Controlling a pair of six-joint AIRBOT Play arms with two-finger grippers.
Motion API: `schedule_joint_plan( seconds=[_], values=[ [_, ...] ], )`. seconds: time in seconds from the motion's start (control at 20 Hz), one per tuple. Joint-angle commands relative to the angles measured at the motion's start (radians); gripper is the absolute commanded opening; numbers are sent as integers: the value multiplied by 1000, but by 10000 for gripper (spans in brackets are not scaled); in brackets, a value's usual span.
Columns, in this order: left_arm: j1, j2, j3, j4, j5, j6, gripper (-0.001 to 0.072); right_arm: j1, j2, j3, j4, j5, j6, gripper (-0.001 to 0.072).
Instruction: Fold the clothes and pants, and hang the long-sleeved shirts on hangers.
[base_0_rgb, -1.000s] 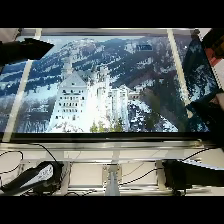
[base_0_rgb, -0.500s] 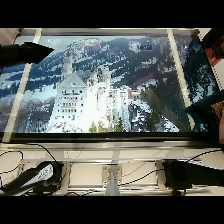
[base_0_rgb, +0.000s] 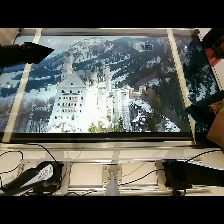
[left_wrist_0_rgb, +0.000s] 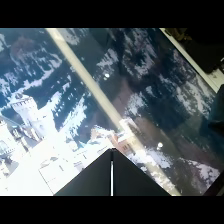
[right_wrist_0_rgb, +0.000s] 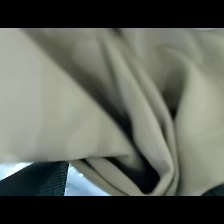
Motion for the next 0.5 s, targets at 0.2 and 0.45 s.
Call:
schedule_joint_plan(
  seconds=[0.2, 0.45],
  values=[
    [1, 0, 0, 0, 0, 0, 45, 3, 0, 261, 75, 167, 74, 691],
    [1, 0, 0, 0, 0, 0, 45, 3, 0, 499, 71, 212, 75, 688]
  ],
)
